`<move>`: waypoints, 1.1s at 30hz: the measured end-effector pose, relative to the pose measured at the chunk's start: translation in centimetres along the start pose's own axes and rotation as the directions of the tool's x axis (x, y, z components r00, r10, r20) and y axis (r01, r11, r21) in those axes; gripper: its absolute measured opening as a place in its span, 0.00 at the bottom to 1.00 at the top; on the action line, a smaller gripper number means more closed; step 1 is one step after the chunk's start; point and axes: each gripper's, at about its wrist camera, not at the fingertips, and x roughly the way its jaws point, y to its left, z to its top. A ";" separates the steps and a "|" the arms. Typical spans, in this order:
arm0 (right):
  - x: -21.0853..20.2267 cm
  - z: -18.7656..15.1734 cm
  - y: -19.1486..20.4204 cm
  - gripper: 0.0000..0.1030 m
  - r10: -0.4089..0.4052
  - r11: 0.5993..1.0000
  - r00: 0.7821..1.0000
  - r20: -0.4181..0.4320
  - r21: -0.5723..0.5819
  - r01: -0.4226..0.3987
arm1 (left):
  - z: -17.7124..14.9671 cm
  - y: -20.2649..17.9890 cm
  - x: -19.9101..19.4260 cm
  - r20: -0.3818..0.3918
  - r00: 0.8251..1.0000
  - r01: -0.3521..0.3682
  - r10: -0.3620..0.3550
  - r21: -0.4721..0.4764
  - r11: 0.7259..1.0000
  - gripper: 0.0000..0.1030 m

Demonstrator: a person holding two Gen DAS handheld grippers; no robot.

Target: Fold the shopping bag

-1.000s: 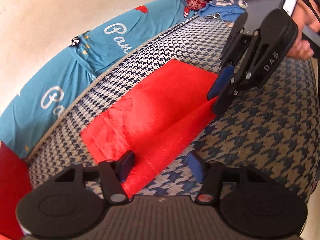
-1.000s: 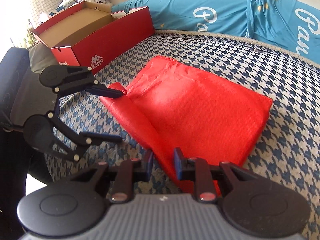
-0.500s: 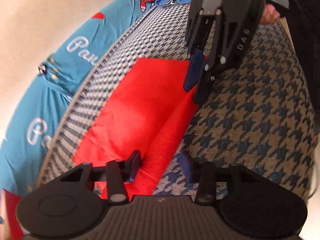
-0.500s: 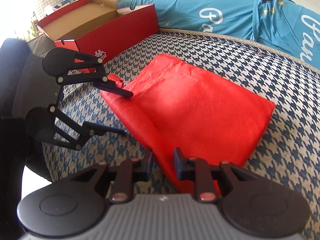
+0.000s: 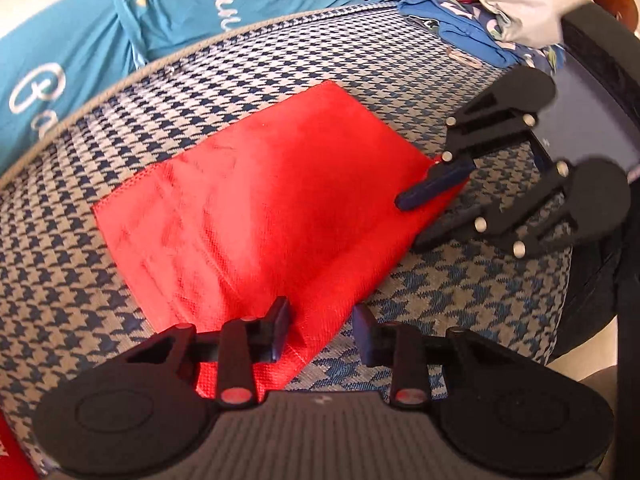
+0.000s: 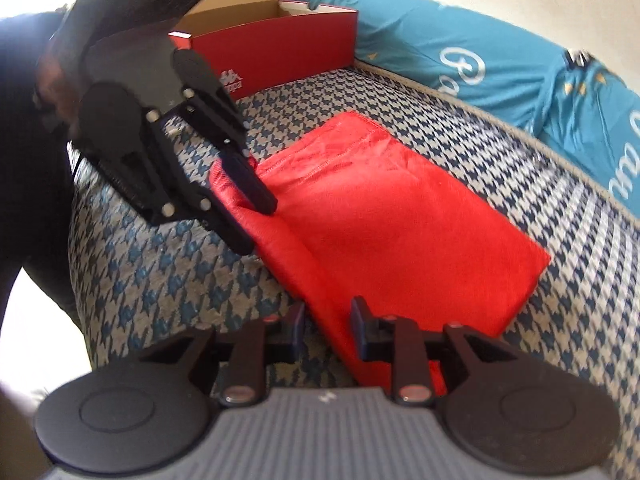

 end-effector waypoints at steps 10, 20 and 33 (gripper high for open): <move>0.5 0.1 1.4 0.27 -0.049 0.995 0.999 0.011 -0.087 0.050 | 1.1 1.5 0.3 -0.038 0.998 0.056 -0.059 -0.082 0.995 0.30; 1.3 0.9 2.0 0.23 -0.067 0.995 0.998 0.011 -0.076 0.068 | 1.2 3.3 0.3 -0.056 0.991 0.109 -0.120 -0.176 0.978 0.30; 1.7 1.6 -3.8 0.19 0.093 0.904 0.996 -0.006 0.420 -0.082 | 1.1 6.3 0.4 -0.040 0.974 0.200 -0.222 -0.301 0.932 0.31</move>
